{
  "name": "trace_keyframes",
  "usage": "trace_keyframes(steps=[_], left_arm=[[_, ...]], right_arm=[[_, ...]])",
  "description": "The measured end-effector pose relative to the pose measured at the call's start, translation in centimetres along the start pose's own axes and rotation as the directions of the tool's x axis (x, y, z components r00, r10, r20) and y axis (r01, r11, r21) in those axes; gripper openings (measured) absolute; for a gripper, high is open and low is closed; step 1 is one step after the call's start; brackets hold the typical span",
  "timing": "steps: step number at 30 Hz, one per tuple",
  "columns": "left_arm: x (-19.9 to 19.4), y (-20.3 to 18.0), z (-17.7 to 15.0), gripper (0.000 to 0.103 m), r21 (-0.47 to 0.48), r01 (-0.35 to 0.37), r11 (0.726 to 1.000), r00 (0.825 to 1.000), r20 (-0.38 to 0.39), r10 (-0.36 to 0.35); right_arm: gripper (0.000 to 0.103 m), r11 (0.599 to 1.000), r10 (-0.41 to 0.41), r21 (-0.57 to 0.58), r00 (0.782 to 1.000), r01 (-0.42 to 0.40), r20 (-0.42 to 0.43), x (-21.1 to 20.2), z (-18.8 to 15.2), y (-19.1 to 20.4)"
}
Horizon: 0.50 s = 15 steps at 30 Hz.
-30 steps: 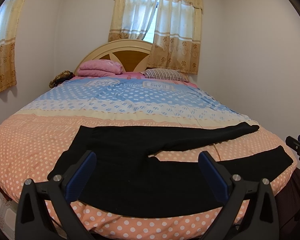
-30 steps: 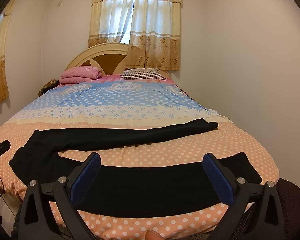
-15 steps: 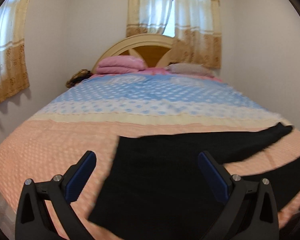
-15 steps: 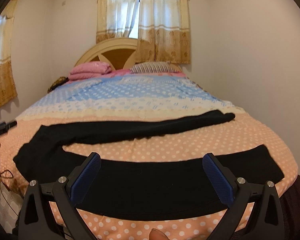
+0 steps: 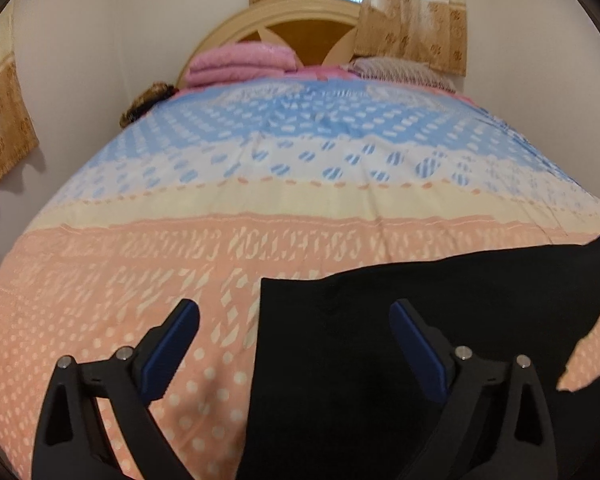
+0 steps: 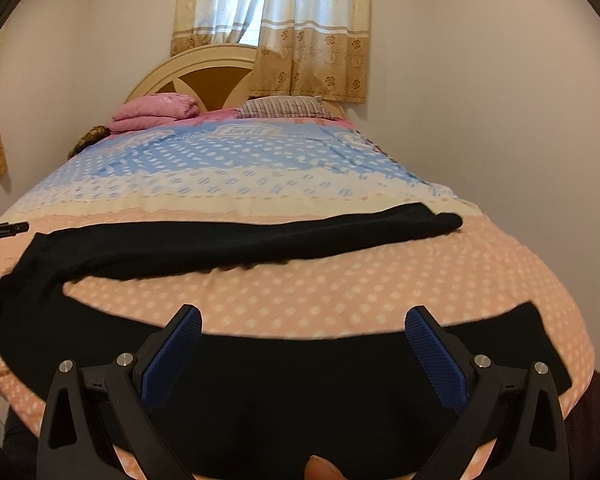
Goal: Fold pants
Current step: 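Move the left tool to the waistband of the black pants and close it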
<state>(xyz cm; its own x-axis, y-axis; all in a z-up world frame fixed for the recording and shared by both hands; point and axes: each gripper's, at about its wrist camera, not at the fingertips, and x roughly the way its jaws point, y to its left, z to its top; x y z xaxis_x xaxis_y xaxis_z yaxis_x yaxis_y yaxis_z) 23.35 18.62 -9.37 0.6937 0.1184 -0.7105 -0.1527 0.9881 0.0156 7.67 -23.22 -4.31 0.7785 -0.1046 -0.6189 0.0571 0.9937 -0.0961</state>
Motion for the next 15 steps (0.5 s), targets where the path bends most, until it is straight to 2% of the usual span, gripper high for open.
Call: trace_keyframes(steps=[4,9,15], left_arm=[[2.2,1.2,1.2,0.098,-0.038,0.018,0.999,0.999,-0.049,-0.020],[4.1,1.5,2.2,0.098,-0.012,0.029,1.000,0.995,-0.091,-0.030],[7.2,1.0,1.5,0.098,0.001,0.032,0.999,0.986,-0.161,-0.031]], right_arm=[[0.102,1.000,-0.029,0.009,1.000,0.029,-0.002,1.2,1.2,-1.0],[0.102,1.000,-0.023,0.017,1.000,0.024,-0.006,2.4,1.9,-1.2],[0.102,0.999,-0.020,0.033,0.999,0.021,-0.033,4.0,2.0,-1.4]])
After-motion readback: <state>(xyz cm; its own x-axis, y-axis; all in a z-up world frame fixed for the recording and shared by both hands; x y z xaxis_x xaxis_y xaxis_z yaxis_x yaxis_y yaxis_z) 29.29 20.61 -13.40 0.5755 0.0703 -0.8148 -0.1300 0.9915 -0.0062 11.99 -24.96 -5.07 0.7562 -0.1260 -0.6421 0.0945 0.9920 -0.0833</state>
